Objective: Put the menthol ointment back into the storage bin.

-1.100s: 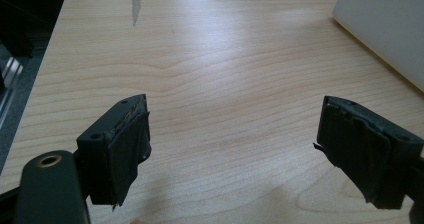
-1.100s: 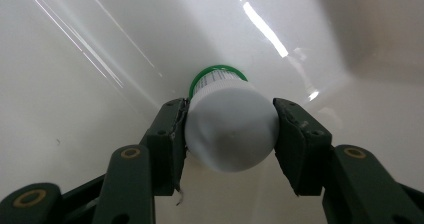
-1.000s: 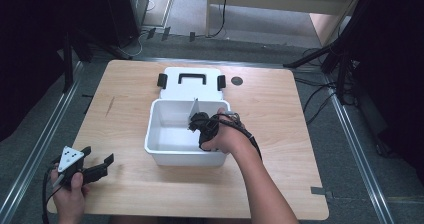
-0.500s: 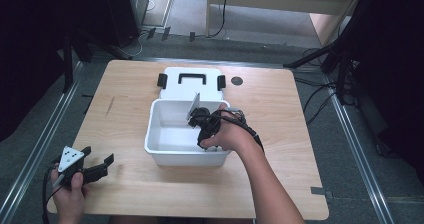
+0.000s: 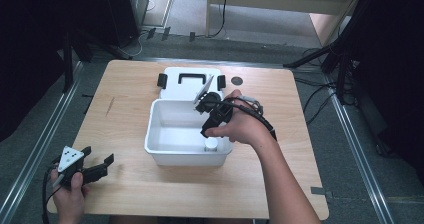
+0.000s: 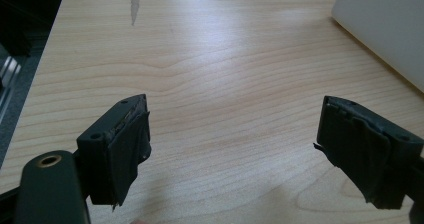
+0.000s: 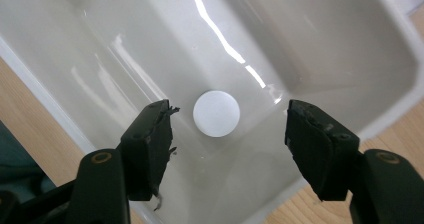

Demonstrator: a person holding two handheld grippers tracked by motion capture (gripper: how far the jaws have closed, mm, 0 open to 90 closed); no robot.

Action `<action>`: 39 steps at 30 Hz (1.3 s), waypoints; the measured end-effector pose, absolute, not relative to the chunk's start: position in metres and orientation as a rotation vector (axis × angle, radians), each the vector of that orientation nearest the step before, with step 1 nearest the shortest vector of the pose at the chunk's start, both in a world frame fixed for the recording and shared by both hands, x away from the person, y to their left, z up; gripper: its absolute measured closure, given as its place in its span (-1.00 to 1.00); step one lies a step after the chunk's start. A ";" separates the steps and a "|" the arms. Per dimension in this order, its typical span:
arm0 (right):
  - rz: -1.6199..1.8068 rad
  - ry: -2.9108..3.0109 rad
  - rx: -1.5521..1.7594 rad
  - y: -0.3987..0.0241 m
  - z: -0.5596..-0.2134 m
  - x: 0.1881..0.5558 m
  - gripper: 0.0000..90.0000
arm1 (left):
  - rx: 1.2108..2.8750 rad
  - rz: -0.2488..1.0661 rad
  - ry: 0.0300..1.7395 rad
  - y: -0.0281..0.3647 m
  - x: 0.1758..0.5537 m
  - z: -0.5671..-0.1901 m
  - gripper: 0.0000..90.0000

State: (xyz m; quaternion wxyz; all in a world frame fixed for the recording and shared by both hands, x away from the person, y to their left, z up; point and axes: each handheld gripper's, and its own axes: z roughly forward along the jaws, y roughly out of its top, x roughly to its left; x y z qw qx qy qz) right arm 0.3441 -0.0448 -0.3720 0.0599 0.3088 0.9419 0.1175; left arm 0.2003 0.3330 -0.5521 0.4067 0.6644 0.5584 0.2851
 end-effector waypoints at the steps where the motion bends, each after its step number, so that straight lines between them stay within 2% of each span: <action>1: 0.356 2.851 0.935 -0.045 -0.372 0.344 -0.22 | 1.676 0.719 1.408 0.333 0.200 -0.552 -0.67; 10: 0.394 2.775 1.008 -0.084 -0.358 0.344 -0.26 | 1.681 0.718 1.407 0.333 0.200 -0.552 -0.67; 21: 0.402 2.739 1.070 -0.119 -0.360 0.341 -0.26 | 1.682 0.720 1.405 0.332 0.201 -0.552 -0.66; 39: 0.451 2.704 1.172 -0.165 -0.405 0.333 -0.30 | 1.688 0.719 1.405 0.332 0.201 -0.553 -0.66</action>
